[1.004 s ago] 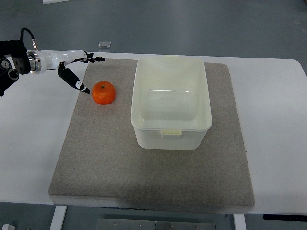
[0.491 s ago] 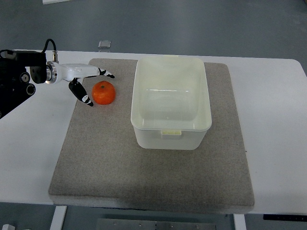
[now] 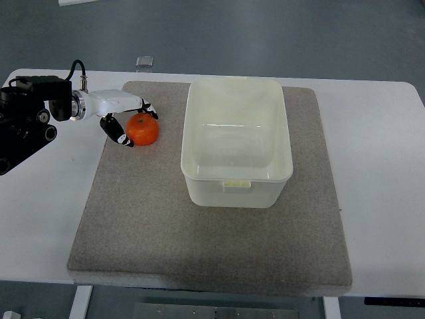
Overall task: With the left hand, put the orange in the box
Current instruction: 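Close the left hand fingers around the orange and lift it, then carry the orange with the left hand over the white box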
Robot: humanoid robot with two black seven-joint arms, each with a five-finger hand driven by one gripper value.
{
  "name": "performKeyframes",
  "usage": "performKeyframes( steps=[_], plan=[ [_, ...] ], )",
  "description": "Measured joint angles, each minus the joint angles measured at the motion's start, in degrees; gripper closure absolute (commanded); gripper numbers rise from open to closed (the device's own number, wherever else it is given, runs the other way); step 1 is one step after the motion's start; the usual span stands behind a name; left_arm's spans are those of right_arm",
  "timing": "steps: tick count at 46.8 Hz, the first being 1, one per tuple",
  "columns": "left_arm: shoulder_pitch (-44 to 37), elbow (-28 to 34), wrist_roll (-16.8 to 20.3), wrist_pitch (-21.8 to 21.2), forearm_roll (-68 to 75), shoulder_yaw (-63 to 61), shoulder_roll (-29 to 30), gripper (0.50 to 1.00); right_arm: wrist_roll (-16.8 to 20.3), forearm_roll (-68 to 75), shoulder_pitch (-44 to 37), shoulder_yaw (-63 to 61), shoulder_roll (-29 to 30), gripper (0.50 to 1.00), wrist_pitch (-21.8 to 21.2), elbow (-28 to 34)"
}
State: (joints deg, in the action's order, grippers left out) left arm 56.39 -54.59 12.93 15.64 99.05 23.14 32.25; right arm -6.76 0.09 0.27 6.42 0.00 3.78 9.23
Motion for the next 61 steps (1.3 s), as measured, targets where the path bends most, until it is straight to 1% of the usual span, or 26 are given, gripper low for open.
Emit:
performKeyframes(
  steps=[1,5,6,18,24,33,41,49,55,61],
  plan=[
    [-0.1,0.0,0.0,-0.1,0.0,0.0,0.0,0.857,0.0,0.0,0.0,0.0,0.0,0.568,0.0,0.0],
    [-0.2,0.0,0.0,-0.3,0.2,-0.1,0.0,0.979,0.0,0.0,0.0,0.0,0.0,0.568,0.0,0.0],
    [-0.2,0.0,0.0,-0.3,0.3,-0.1,0.0,1.0,0.0,0.0,0.0,0.0,0.0,0.568,0.0,0.0],
    [0.7,0.0,0.0,-0.3,1.7,0.0,0.4,1.0,0.0,0.0,0.0,0.0,0.0,0.568,0.0,0.0],
    [3.0,-0.8,0.0,-0.3,1.1,0.8,1.9,1.0,0.0,0.0,0.0,0.0,0.0,0.568,0.0,0.0],
    [7.4,-6.4,0.4,1.1,-0.2,2.3,6.4,1.0,0.0,0.0,0.0,0.0,0.0,0.568,0.0,0.0],
    [10.5,-10.8,0.6,3.7,-2.1,3.0,6.8,1.0,0.0,0.0,0.0,0.0,0.0,0.568,0.0,0.0],
    [13.0,-15.9,0.6,5.7,-2.6,4.9,5.4,1.0,0.0,0.0,0.0,0.0,0.0,0.568,0.0,0.0],
    [13.8,-17.7,0.6,7.8,-2.6,4.9,2.1,1.0,0.0,0.0,0.0,0.0,0.0,0.568,0.0,0.0],
    [13.7,-18.9,0.4,8.3,-2.3,4.9,-1.5,1.0,0.0,0.0,0.0,0.0,0.0,0.568,0.0,0.0]
  ],
)
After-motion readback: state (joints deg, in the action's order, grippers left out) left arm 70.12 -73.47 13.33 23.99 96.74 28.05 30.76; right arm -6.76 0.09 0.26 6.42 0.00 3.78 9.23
